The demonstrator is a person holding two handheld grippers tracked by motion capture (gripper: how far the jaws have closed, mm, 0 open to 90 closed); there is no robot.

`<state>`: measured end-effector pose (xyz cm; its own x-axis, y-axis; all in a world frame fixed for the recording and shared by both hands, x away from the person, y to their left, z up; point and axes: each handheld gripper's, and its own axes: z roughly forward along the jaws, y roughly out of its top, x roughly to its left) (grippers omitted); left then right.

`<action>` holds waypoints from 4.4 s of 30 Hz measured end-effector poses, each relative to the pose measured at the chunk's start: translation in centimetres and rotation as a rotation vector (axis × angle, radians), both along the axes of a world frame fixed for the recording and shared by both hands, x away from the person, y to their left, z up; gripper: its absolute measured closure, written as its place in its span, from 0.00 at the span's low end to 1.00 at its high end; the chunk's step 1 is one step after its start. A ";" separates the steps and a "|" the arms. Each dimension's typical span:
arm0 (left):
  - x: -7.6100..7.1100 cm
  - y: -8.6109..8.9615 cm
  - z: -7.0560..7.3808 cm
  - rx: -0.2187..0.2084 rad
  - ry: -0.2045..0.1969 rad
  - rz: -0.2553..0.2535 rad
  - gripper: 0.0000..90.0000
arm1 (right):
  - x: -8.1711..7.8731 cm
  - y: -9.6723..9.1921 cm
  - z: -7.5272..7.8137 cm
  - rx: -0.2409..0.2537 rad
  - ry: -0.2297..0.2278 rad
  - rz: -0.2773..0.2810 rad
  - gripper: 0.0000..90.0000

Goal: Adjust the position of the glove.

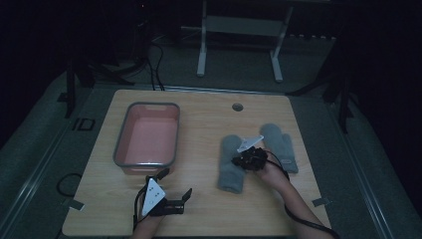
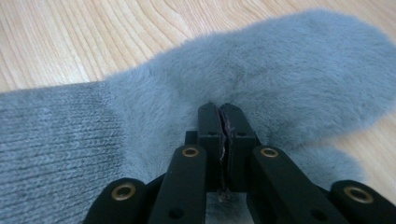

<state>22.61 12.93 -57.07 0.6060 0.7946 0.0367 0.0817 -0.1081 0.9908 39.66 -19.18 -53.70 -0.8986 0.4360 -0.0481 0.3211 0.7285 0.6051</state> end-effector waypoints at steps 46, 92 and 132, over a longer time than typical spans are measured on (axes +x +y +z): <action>0.0 0.0 0.0 -0.005 0.004 -0.001 0.01 | 1.1 -10.5 7.0 0.160 -0.143 -0.567 0.48; 0.0 0.0 0.0 -0.009 0.010 0.002 0.01 | -1.1 -8.9 3.8 0.210 -0.077 -0.994 0.92; 0.0 0.0 0.0 -0.013 0.014 -0.006 0.01 | -3.9 6.3 4.6 0.273 0.031 -0.820 0.92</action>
